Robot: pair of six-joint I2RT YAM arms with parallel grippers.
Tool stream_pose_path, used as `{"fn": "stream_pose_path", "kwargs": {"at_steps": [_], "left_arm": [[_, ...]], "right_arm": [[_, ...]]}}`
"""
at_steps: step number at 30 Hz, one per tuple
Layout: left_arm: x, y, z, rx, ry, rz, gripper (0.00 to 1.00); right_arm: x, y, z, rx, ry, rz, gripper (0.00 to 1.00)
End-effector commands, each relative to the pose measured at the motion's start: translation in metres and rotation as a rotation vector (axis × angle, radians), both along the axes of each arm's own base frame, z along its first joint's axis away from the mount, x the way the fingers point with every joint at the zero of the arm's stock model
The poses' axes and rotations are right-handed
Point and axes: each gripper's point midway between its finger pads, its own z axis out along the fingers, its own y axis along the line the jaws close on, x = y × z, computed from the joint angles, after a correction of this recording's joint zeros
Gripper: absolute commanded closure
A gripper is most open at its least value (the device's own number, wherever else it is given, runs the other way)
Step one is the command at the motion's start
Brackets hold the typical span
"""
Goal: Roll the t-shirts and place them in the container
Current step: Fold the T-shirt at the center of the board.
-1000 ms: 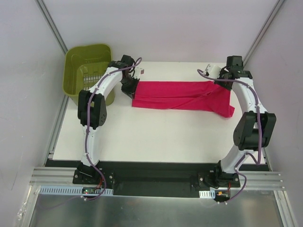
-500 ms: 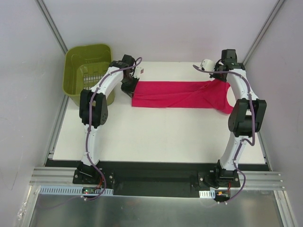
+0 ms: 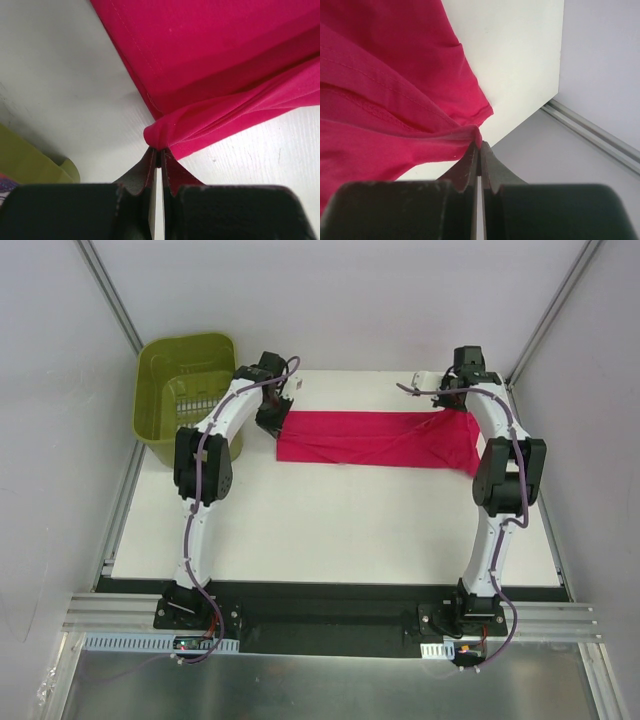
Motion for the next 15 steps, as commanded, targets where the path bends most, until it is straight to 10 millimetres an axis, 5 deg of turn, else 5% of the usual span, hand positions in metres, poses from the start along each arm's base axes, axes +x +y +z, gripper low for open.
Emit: {"fn": "stream_pose_path", "kwargs": {"at_steps": [1,7,9,10,11,15], "left_arm": [[0.020,0.009,0.009,0.039,-0.063,0.008,1.00],[0.050,0.007,0.008,0.054,-0.138,0.016,0.86],[0.060,0.006,0.017,0.053,-0.184,0.025,0.73],[0.062,0.007,0.023,0.054,-0.199,0.025,0.65],[0.062,0.008,0.029,0.056,-0.212,0.032,0.52],[0.052,0.014,0.062,0.046,-0.251,0.054,0.41]], "right_arm": [[0.023,0.001,0.020,-0.017,-0.075,0.025,0.99],[0.060,-0.003,0.009,-0.015,-0.184,-0.036,0.99],[0.070,-0.005,0.006,0.005,-0.215,-0.111,0.98],[0.077,-0.011,0.010,-0.008,-0.240,-0.158,0.94],[0.078,-0.012,0.014,-0.007,-0.254,-0.179,0.78],[0.067,-0.016,0.040,0.035,-0.322,-0.241,0.56]]}}
